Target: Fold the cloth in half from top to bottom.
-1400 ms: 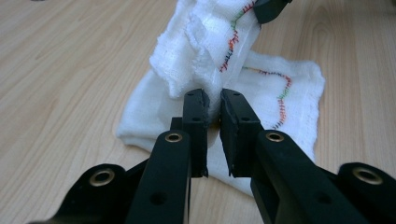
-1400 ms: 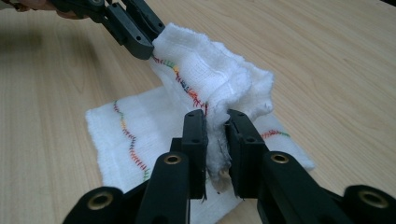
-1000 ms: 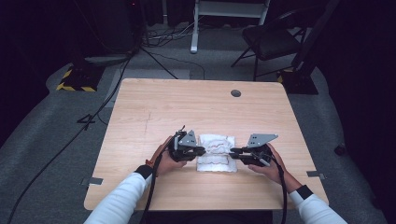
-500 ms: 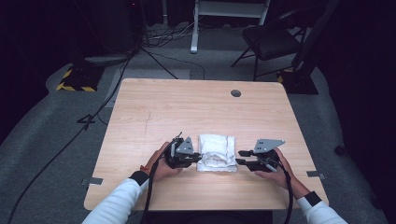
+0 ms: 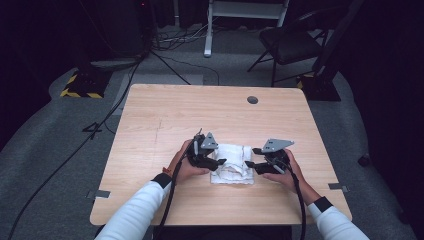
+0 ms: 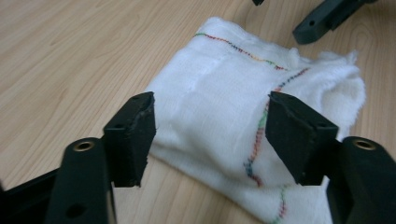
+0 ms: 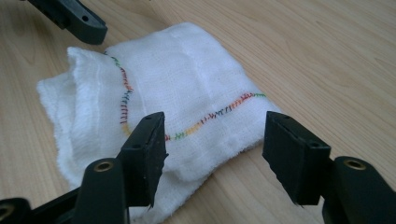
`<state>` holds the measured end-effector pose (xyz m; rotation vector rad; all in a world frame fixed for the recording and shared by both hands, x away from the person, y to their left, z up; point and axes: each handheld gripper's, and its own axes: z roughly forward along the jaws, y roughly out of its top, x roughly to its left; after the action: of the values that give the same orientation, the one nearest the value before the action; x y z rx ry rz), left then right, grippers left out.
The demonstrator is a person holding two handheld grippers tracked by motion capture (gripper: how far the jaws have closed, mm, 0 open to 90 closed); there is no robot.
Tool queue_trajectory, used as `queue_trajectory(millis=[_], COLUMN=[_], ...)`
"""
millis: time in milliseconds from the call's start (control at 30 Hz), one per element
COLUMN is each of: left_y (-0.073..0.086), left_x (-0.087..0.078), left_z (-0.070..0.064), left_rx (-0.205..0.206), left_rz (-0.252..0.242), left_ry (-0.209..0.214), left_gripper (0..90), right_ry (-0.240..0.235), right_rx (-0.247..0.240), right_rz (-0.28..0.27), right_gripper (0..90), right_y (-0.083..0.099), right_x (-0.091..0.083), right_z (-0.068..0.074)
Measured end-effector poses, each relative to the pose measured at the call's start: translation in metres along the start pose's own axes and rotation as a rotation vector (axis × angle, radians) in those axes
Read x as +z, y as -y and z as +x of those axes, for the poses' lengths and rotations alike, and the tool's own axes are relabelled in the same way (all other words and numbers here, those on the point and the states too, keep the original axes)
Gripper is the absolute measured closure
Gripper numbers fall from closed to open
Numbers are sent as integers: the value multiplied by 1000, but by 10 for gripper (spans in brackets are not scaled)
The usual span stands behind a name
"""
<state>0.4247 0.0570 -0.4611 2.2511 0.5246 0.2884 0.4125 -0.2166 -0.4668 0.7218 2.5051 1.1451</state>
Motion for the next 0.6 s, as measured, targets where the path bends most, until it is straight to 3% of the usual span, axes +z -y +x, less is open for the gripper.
queue_trajectory(millis=[67, 233, 467, 600], left_y=[-1, 3, 16, 22], left_x=[8, 16, 8, 3], left_z=[1, -9, -20, -21], left_rx=[-10, 59, 98, 82], left_rz=[18, 117, 151, 147], left_ry=[26, 55, 32, 33], left_gripper=[318, 284, 276, 274], right_ry=[-3, -25, -53, -39], right_rx=[-1, -32, -65, -77], right_rz=[17, 68, 119, 142], right_gripper=[386, 366, 343, 336], right_y=[0, 4, 12, 17], right_x=[5, 7, 5, 5], right_z=[0, 4, 12, 16])
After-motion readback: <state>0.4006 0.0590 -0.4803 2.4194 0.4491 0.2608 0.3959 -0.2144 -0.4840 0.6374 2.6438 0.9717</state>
